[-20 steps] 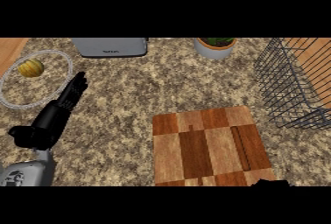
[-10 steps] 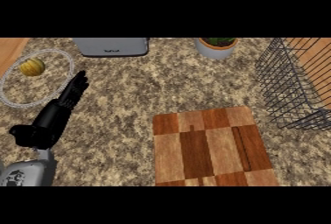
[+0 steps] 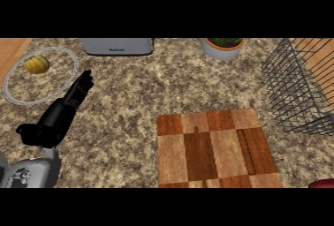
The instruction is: Pick the pear from the cutting board and place it in the basket
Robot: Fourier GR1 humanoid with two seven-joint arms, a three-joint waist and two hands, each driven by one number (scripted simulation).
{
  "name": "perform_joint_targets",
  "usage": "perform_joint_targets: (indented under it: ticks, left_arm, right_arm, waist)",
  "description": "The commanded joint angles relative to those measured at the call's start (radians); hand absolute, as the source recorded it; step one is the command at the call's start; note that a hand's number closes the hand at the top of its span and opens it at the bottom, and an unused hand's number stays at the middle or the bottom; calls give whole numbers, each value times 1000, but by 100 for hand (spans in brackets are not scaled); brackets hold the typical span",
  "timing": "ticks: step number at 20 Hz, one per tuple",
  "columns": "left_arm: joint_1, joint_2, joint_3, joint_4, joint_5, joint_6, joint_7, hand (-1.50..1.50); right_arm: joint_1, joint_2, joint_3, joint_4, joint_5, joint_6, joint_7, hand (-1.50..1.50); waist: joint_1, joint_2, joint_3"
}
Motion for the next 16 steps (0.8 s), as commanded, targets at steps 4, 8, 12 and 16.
perform_joint_targets:
  ticks: [4, 8, 12, 16]
  left_arm:
    - [-36, 16, 7, 6, 0, -15, 13, 0]
    - [28, -32, -28, -23, -7, -2, -6, 0]
    - [-7, -8, -7, 7, -9, -10, -2, 0]
    - [-20, -35, -22, -22, -18, 15, 40, 0]
  right_arm:
    - [-382, -62, -38, 135, -11, -43, 299, 150]
    - [-534, -5, 16, 359, 54, -95, 237, 150]
    - [-658, -47, -99, 545, 13, -72, 202, 150]
    - [-744, -54, -105, 703, 40, -45, 152, 150]
  waist:
    - [19, 4, 0]
    - [27, 4, 0]
    - [17, 4, 1]
    - [10, 2, 1]
